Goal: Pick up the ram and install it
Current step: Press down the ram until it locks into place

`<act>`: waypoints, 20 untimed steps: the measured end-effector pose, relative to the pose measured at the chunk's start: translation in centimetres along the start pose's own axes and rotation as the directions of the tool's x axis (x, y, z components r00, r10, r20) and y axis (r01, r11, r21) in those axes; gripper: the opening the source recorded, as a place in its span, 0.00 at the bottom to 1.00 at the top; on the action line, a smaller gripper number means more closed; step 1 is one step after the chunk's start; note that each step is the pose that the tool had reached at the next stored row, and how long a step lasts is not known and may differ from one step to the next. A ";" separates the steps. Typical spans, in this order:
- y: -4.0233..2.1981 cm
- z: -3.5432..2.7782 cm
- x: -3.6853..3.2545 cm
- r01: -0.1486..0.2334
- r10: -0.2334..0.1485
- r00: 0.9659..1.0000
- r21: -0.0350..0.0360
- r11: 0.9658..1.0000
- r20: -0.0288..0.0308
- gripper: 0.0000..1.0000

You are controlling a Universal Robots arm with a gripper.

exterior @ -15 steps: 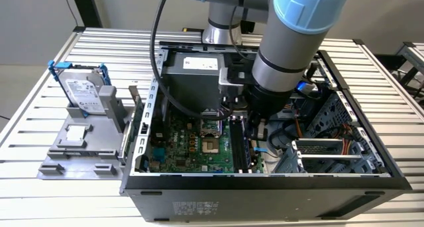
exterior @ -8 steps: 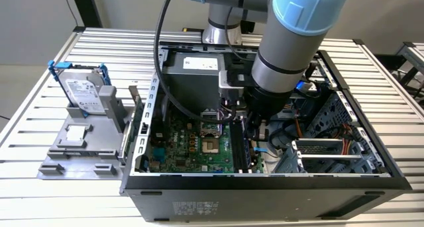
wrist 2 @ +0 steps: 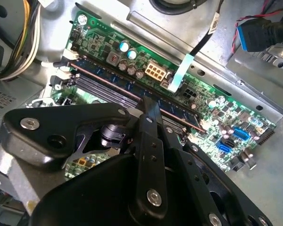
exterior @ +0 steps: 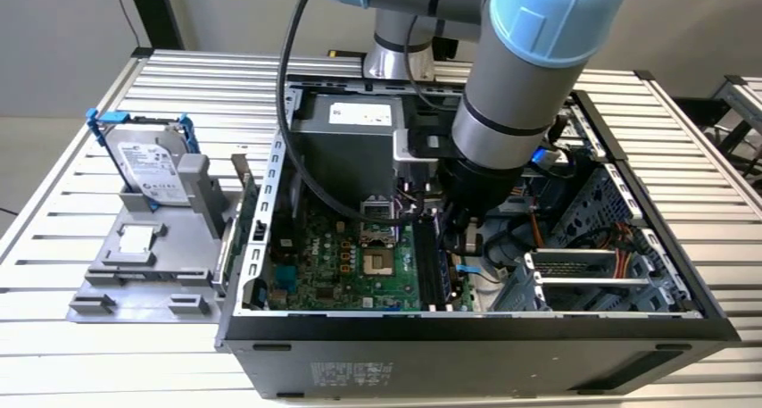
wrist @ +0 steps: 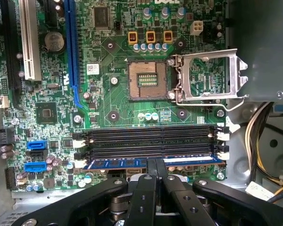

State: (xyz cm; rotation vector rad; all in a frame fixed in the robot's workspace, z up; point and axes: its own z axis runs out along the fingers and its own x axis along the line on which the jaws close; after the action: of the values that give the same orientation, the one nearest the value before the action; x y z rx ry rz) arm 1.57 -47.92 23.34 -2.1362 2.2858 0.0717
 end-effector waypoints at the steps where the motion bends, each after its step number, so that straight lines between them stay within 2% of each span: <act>1: -0.02 0.16 0.02 0.000 0.000 1.000 0.000 1.000 0.000 0.00; 10: -0.10 1.71 0.10 0.000 0.000 1.000 -0.001 1.000 -0.002 0.00; 11: -0.10 1.73 0.06 0.000 0.000 1.000 -0.001 1.000 -0.005 0.00; 12: -0.10 1.39 -0.06 0.000 0.000 1.000 -0.002 1.000 -0.009 0.00; 14: -0.08 1.00 -0.07 0.000 0.000 1.000 0.000 1.000 0.002 0.00; 20: 0.00 -1.78 -0.15 0.000 0.000 1.000 -0.001 1.000 0.000 0.00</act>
State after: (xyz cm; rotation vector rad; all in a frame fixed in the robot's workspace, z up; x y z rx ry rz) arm 1.63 -47.84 25.12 -2.1363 2.2862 0.0722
